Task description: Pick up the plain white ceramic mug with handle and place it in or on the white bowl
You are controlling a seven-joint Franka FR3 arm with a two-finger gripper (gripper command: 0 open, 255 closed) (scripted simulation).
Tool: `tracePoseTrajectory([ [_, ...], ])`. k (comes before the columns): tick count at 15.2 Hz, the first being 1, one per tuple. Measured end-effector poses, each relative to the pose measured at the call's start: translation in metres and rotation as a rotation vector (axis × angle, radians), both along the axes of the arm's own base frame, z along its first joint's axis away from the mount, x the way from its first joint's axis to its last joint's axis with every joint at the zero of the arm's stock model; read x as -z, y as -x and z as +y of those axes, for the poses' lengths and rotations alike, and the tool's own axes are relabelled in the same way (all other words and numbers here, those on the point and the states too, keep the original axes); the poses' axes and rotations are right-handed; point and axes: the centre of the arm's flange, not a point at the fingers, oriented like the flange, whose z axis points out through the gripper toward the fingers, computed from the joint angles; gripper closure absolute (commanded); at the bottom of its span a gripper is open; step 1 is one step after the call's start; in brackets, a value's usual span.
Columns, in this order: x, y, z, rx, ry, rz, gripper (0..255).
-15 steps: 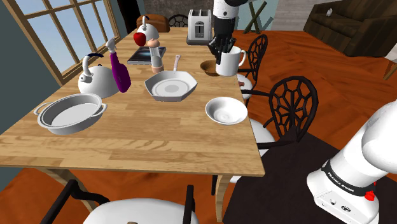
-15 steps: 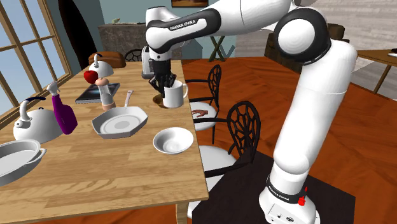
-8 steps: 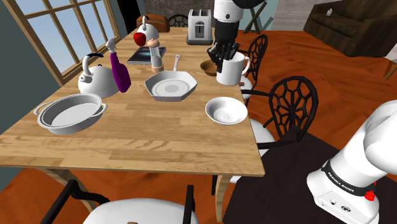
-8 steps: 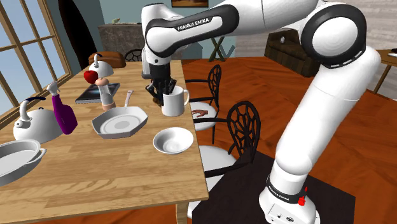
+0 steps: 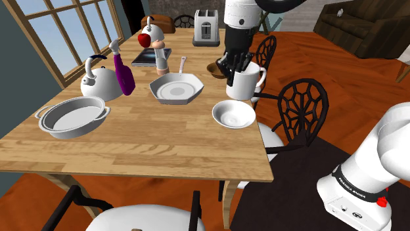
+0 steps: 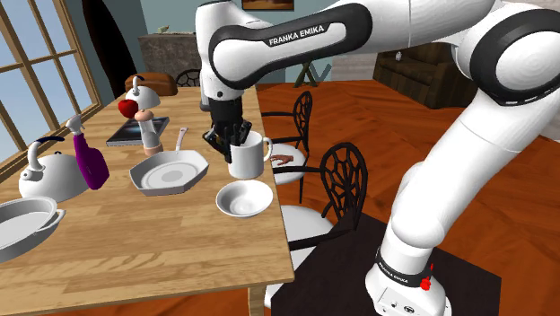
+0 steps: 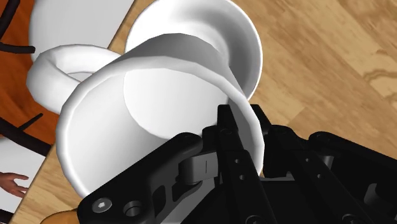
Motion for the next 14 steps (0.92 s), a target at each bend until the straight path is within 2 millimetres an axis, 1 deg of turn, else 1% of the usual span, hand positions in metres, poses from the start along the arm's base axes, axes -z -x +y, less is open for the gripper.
tracePoseTrajectory([
  [2,0.007,0.003,0.001,0.0,0.0,0.0,255],
  [6,0.027,0.0,0.004,0.001,0.0,0.001,255],
  [14,0.071,0.002,0.003,0.001,0.0,0.001,255],
])
